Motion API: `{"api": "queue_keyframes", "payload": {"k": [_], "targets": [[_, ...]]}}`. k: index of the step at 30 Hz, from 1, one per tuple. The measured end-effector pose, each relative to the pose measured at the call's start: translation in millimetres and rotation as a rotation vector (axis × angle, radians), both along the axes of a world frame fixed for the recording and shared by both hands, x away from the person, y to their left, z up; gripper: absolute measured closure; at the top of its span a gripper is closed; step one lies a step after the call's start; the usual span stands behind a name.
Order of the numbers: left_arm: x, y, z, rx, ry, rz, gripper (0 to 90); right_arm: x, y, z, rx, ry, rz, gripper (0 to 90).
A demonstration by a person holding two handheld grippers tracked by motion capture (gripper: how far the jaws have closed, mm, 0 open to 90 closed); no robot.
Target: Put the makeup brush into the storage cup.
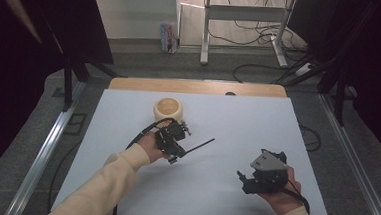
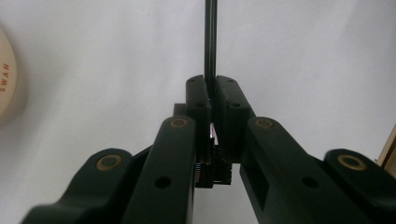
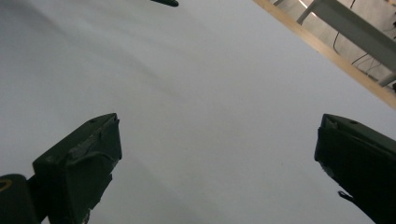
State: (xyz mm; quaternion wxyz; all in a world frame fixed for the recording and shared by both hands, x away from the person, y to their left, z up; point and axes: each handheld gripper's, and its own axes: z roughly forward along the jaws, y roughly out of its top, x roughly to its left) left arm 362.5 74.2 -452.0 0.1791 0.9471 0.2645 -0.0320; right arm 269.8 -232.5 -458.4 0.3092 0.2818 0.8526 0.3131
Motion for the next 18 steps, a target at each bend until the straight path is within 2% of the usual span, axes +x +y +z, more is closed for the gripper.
{"api": "queue_keyframes", "payload": {"k": [4,14,18], "targets": [[0.8,-0.9,0.3,0.002,0.004,0.0,85.4,0.5,8.6,0.1,-0.041,-0.021,0.023,0.9],[1.0,-1.0,2.1,-0.004,0.005,-0.004,85.4,6.5,23.0,-1.4,-0.068,-0.025,0.063,2.8],[1.2,-2.5,2.6,-0.001,0.012,-0.009,85.4,7.9,27.8,-2.0,-0.1,-0.051,0.081,5.2]]}}
